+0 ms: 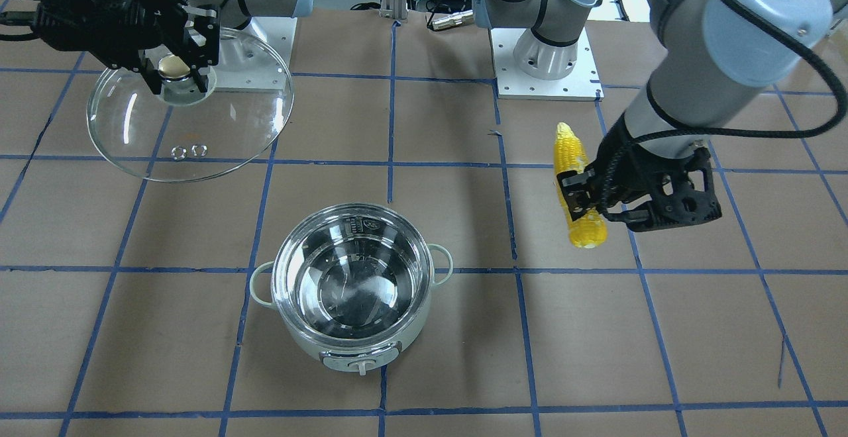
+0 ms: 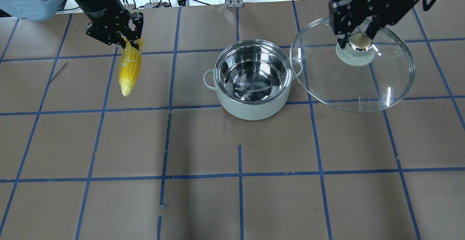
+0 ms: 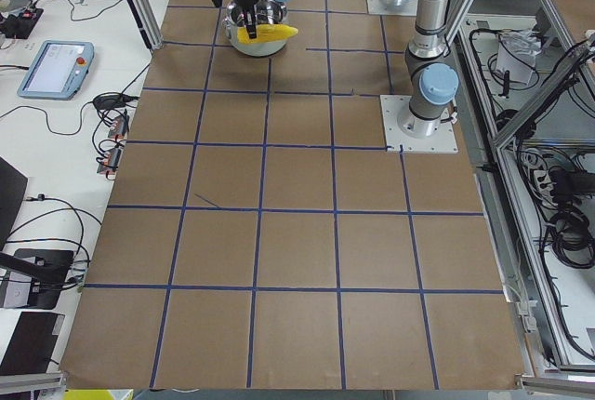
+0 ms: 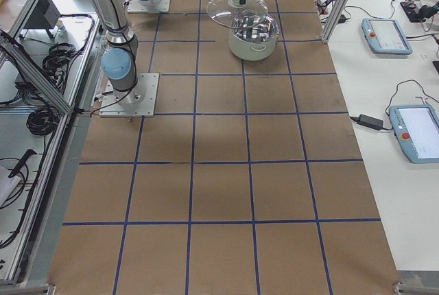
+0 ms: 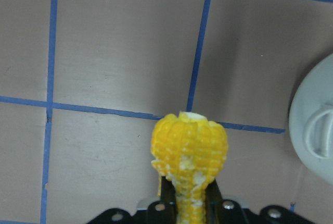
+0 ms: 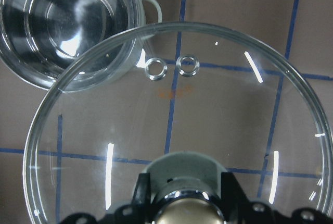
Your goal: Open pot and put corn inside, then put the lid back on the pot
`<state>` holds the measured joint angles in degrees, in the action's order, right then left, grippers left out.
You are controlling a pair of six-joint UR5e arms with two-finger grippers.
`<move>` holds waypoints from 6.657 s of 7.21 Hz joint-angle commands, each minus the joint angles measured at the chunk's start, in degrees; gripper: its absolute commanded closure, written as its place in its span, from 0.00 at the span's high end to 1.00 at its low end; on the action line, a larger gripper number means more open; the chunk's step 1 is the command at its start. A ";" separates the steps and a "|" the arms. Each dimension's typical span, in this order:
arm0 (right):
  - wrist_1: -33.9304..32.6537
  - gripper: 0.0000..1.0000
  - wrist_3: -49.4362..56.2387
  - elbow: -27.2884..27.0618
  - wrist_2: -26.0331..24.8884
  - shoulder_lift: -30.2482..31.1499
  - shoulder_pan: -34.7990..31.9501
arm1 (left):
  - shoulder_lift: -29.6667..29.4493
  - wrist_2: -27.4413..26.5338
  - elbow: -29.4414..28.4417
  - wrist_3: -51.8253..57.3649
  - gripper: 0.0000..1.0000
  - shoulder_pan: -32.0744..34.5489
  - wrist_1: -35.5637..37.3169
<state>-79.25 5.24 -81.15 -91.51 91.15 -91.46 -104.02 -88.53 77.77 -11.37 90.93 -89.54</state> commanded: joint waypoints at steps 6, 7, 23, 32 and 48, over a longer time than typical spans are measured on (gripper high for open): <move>-8.03 0.39 0.47 -10.35 -0.25 4.30 0.41 | -22.25 -0.33 -21.58 -31.69 0.03 19.89 1.03; -7.94 0.39 0.47 -10.35 -0.25 4.38 0.41 | -23.49 -0.24 -22.82 -31.70 0.11 19.90 1.03; -29.82 0.39 -4.10 -12.56 2.91 -11.24 -10.13 | 3.19 -1.21 2.62 7.38 1.00 -0.83 -2.33; -34.31 0.39 -7.18 -2.45 2.48 -22.94 -14.89 | 12.53 0.81 6.34 18.23 1.00 -5.77 -1.52; -32.29 0.73 -6.22 0.72 2.39 -26.47 -14.80 | 15.07 8.73 12.76 16.03 1.00 -5.68 2.53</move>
<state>-111.93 -1.47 -80.91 -89.19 64.79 -106.24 -89.29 -79.93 90.79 4.66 85.33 -87.02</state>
